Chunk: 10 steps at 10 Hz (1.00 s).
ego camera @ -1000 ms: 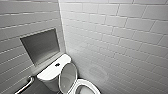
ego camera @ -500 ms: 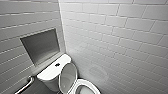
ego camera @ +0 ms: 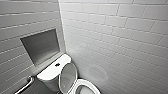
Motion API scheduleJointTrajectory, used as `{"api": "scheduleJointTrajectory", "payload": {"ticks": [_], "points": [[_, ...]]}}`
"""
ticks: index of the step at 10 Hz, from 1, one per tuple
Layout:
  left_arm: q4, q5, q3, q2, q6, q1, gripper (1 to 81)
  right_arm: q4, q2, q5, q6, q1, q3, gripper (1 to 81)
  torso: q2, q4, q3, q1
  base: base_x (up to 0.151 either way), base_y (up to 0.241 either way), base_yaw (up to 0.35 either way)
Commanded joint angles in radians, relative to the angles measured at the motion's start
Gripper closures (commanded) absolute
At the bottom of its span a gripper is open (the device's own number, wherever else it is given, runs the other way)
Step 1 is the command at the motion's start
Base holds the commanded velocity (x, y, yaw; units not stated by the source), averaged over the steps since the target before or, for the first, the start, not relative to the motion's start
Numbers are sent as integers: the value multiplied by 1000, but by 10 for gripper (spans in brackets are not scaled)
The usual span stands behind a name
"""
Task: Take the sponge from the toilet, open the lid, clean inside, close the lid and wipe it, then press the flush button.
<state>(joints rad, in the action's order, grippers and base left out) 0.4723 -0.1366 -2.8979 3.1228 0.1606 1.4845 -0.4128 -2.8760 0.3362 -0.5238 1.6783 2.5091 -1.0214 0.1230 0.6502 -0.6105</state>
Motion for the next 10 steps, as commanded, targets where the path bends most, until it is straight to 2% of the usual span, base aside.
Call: {"api": "scheduleJointTrajectory", "payload": {"ticks": [1, 10], "points": [[-413, -77, -9, 31, -331, -45, 10, -20, 11, -49, 1, -2, -3, 811, 0, 0, 0, 0, 0, 0, 0], [-396, -70, -6, 14, -349, -48, 10, -20, -58, -49, 1, -5, 101, 811, 0, 0, 0, 0, 0, 0, 0]]}}
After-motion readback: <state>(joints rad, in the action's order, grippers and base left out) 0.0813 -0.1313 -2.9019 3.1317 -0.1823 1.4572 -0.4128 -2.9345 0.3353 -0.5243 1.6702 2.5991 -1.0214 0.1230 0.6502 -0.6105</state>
